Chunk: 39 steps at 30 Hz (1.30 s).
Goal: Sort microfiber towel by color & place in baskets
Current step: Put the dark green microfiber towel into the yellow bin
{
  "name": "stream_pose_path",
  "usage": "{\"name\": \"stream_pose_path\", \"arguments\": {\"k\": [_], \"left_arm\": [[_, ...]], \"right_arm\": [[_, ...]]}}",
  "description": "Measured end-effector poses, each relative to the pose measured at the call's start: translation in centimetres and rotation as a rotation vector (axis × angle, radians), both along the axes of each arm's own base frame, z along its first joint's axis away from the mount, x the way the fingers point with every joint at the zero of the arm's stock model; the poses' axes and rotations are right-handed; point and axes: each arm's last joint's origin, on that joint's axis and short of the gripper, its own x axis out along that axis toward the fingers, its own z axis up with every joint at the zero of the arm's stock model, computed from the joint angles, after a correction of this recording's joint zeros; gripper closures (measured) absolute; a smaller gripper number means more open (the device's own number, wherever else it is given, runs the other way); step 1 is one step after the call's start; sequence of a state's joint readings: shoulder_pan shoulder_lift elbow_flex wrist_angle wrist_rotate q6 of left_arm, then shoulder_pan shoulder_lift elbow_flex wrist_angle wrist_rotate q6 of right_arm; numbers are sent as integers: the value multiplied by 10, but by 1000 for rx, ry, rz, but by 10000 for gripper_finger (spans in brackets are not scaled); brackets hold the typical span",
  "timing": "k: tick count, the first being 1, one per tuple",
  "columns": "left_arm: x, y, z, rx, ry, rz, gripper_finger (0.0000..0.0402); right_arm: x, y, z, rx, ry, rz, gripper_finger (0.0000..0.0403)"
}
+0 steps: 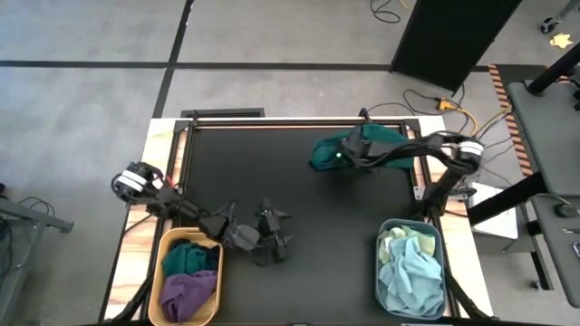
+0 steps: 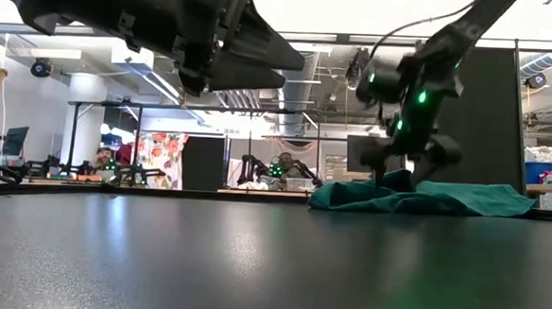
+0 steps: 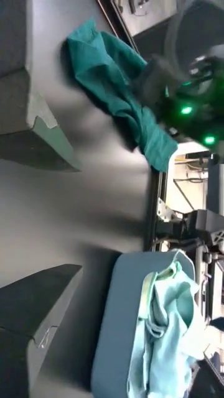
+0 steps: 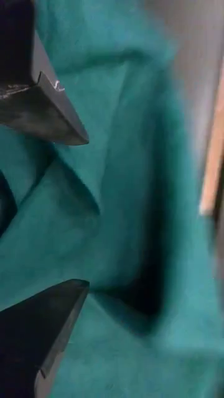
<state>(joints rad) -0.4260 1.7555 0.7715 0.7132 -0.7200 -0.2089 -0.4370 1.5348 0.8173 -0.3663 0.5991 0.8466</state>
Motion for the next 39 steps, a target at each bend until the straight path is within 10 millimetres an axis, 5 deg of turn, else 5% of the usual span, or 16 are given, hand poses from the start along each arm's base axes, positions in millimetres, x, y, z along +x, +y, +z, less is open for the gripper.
{"name": "stream_pose_path", "arguments": {"k": [4,8,13,16,19,27,33,39], "left_arm": [[0,3,0,4,41,-38,161],[-4,9,6,1,82,-26,161],[-14,27,15,-59,168,53,162],[-15,42,17,-83,196,112,162],[-11,62,18,-116,199,145,161],[29,114,9,-117,224,199,135],[83,149,1,-165,231,198,118],[132,180,-19,-174,317,269,118]], "right_arm": [[16,-5,-31,102,-2,8,40],[48,4,-41,191,-101,160,39],[85,56,-13,270,-186,497,39],[92,91,26,207,-276,662,39],[81,121,67,130,-335,778,39],[12,174,129,-86,-232,813,39],[-24,193,145,-137,-231,822,39],[-29,204,140,-126,-214,858,39]]}}
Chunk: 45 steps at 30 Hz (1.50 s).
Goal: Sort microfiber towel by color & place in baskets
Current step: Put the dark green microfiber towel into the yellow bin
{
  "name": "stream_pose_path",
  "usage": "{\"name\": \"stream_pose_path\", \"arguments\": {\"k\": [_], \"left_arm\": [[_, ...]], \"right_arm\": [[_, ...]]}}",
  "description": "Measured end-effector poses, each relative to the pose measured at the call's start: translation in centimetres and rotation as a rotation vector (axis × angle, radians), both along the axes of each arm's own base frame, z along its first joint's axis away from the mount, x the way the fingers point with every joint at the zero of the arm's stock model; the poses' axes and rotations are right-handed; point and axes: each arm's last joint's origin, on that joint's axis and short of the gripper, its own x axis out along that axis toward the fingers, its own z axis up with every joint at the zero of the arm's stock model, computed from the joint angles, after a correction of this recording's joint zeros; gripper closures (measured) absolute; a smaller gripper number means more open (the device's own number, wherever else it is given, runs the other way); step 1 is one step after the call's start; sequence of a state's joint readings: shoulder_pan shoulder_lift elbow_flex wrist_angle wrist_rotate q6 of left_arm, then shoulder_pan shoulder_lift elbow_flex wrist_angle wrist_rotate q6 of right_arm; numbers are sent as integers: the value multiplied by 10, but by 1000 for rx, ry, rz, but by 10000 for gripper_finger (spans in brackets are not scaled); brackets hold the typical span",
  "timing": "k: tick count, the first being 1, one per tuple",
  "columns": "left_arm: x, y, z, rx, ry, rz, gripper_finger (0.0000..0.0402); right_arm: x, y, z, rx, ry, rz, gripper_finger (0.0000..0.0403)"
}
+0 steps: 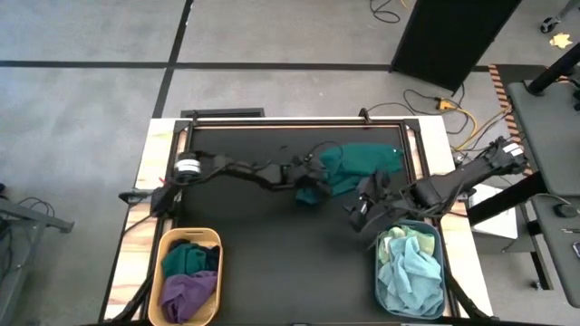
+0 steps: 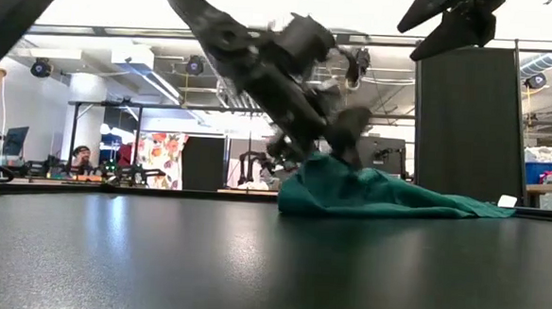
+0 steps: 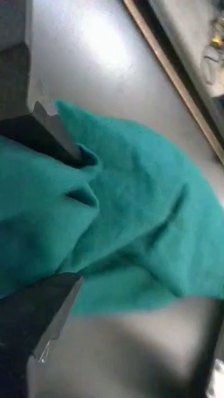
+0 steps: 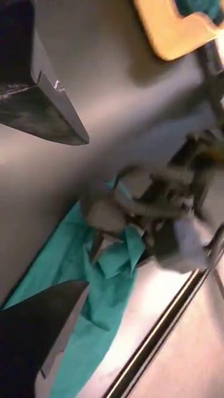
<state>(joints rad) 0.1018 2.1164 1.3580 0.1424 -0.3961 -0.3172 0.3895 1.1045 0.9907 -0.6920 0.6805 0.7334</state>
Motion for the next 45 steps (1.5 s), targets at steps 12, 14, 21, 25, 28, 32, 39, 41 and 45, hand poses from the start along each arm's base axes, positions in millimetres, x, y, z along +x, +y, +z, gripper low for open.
{"name": "stream_pose_path", "arguments": {"k": [12,14,21,25,28,32,39,41,45], "left_arm": [[61,4,-51,-48,233,-3,241],[64,-1,-51,-30,259,-9,318],[51,-42,-22,109,370,-16,394],[30,-94,37,249,318,-19,397],[0,-130,90,339,184,65,398],[-55,-172,127,390,102,73,399],[-172,-224,197,351,-70,-100,400],[-206,-233,214,353,-98,-190,400],[-273,-241,252,292,-194,-381,401]], "right_arm": [[3,25,-23,5,102,88,39],[-1,29,-18,12,95,112,39],[-24,39,-1,29,65,197,39],[-37,42,5,36,47,222,39],[-44,43,7,-6,34,220,39],[-47,42,8,-65,19,195,39],[-46,42,7,-96,26,195,39],[-46,42,7,-96,26,195,39],[-46,42,7,-96,26,194,39]]}}
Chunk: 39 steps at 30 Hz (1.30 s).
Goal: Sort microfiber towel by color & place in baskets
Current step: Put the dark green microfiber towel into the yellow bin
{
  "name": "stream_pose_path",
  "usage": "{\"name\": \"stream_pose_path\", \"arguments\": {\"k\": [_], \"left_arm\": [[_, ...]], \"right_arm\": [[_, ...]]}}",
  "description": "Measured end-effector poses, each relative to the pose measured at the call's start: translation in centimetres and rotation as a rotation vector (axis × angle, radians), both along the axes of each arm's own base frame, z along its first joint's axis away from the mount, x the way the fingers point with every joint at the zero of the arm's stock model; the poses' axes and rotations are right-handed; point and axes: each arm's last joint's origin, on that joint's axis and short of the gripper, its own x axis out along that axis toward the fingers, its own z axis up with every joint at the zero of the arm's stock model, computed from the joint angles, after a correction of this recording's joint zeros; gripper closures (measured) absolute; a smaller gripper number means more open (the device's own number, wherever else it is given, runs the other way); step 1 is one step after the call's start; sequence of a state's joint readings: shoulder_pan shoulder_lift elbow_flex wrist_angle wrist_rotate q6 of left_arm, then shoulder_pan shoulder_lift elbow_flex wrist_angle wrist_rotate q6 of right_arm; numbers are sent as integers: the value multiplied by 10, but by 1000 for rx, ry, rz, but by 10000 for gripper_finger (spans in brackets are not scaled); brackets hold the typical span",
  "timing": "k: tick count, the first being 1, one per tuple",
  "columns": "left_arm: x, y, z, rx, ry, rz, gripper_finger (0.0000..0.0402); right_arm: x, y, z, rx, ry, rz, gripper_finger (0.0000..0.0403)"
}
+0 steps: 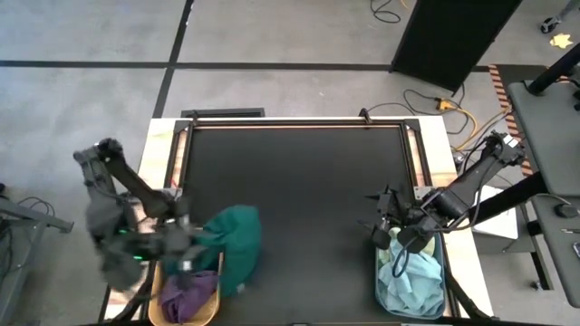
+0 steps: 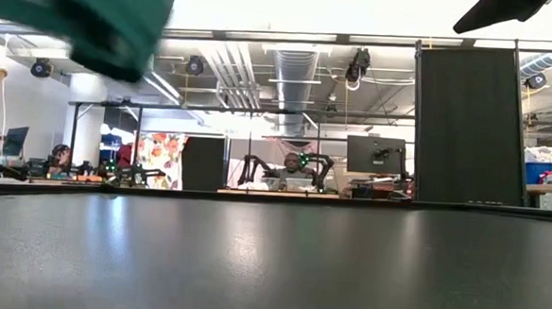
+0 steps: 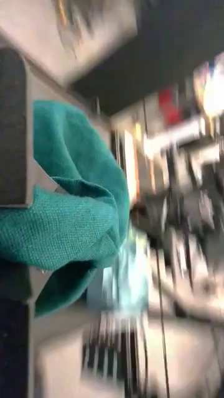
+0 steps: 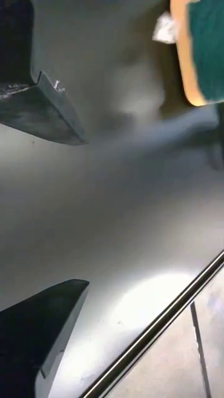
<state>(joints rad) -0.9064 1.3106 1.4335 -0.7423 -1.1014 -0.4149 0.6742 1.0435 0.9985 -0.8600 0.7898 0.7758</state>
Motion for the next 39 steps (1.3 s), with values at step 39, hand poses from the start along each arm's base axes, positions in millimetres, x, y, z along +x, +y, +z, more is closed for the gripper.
{"name": "stream_pose_path", "arguments": {"k": [39], "left_arm": [[-95,-5,-149,-871,703,123,401]], "right_arm": [[-5,-5,-45,157,-45,-210,39]]}}
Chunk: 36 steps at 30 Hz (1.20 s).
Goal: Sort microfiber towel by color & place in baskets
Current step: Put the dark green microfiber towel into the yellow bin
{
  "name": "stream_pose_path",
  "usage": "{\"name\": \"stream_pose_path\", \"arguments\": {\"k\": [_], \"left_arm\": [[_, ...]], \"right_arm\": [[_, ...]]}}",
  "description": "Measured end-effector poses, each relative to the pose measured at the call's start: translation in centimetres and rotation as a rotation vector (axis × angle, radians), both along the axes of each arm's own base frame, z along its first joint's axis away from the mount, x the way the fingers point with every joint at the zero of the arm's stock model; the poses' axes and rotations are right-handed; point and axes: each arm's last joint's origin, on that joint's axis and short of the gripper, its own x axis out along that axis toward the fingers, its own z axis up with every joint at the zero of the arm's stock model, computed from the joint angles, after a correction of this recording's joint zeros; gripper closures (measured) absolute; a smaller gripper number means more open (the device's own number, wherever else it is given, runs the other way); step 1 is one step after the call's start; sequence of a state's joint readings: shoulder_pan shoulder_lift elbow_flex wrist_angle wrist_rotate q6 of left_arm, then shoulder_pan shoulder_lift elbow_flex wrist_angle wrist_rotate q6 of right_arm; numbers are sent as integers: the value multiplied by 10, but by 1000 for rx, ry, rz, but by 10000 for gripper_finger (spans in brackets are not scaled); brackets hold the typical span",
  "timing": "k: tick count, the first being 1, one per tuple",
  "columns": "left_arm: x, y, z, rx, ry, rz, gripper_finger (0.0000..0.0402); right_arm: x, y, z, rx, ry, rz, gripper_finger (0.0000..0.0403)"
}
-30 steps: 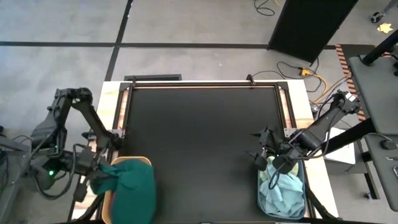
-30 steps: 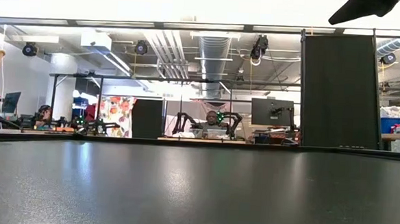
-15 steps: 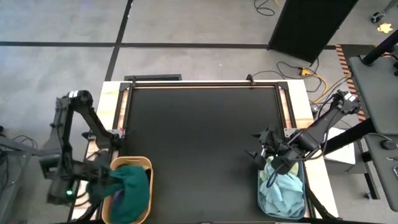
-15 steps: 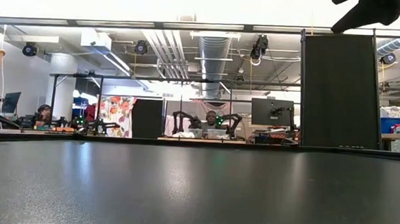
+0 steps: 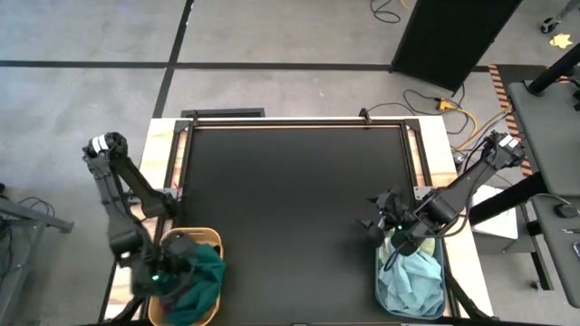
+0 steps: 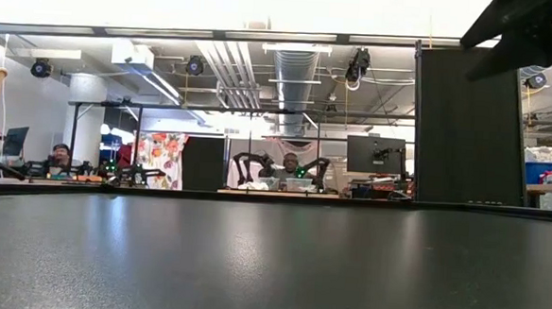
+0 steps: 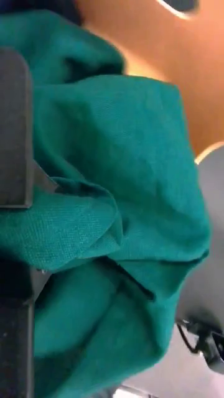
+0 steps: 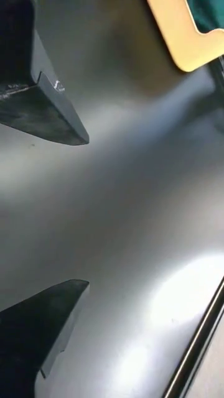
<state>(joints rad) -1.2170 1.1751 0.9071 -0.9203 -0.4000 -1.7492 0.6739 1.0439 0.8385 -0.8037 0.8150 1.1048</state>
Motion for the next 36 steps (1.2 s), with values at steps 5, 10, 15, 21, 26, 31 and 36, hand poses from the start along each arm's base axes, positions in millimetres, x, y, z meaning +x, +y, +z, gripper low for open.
{"name": "stream_pose_path", "arguments": {"k": [5,10,15,21,26,31,36], "left_arm": [[20,15,-27,53,34,-16,401],[28,39,-64,95,245,-57,401],[26,43,-84,52,384,-116,395],[28,39,-81,92,408,-139,348],[30,41,-61,280,457,-163,306],[29,45,-42,468,515,-147,275],[37,35,-35,429,490,-155,245]], "right_arm": [[1,1,-5,-12,-4,21,39],[3,3,-5,-14,-20,44,39],[2,3,-6,-14,-12,53,39],[2,3,-6,-49,3,76,39],[2,2,-6,-75,13,90,39],[2,2,-6,-75,17,93,39],[2,3,-7,-66,41,120,39]]}}
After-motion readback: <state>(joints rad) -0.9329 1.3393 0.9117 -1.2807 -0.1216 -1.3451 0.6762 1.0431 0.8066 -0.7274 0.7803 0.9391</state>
